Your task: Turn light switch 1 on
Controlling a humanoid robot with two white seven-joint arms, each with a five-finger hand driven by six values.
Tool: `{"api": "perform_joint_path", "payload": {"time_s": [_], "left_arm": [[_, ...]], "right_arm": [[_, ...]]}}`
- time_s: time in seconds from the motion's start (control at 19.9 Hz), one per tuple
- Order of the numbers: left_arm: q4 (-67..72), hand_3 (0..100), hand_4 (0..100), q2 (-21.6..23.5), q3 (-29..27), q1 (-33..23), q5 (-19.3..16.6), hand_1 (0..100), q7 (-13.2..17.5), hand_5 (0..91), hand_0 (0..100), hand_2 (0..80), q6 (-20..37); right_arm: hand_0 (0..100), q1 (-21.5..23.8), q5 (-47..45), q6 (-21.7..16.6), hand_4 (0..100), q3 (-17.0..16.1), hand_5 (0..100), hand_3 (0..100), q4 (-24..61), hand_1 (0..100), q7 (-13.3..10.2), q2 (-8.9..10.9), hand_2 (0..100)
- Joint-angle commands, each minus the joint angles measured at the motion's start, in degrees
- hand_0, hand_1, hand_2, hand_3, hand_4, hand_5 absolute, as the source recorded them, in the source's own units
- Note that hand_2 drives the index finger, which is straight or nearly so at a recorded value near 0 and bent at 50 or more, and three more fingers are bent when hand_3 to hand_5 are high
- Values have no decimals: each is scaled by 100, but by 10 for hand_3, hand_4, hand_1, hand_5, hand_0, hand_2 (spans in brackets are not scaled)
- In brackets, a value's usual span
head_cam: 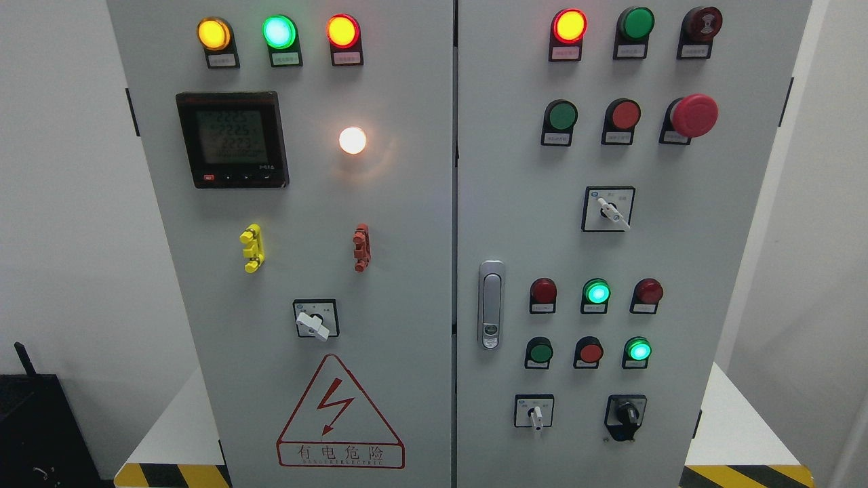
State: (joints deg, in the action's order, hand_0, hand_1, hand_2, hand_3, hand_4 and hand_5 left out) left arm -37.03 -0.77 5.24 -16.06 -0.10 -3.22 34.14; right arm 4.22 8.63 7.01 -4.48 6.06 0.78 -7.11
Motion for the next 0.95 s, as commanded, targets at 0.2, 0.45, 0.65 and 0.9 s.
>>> {"api": "perform_joint_path", "payload": {"time_s": [0.2,0.45,0.65,0.9], "left_arm": [[3615,89,143,-204,82,384,54,231,173,0,103,0,-2006],[3597,0,0,-300,74,508,89,161,252,0,98,0,-2227],[3580,0,0,-301,74,622,89,101,252,0,88,0,-2227],[3580,0,0,-310,65,718,98,53,278,0,67,0,-2227]], "right_arm": [[303,0,-1,2,0,0,0,0,0,0,-17,-1,0],[303,0,-1,2,0,0,0,0,0,0,-17,-1,0],[304,0,-1,2,0,0,0,0,0,0,-8,-1,0],[303,0,-1,2,0,0,0,0,0,0,-8,-1,0]]}}
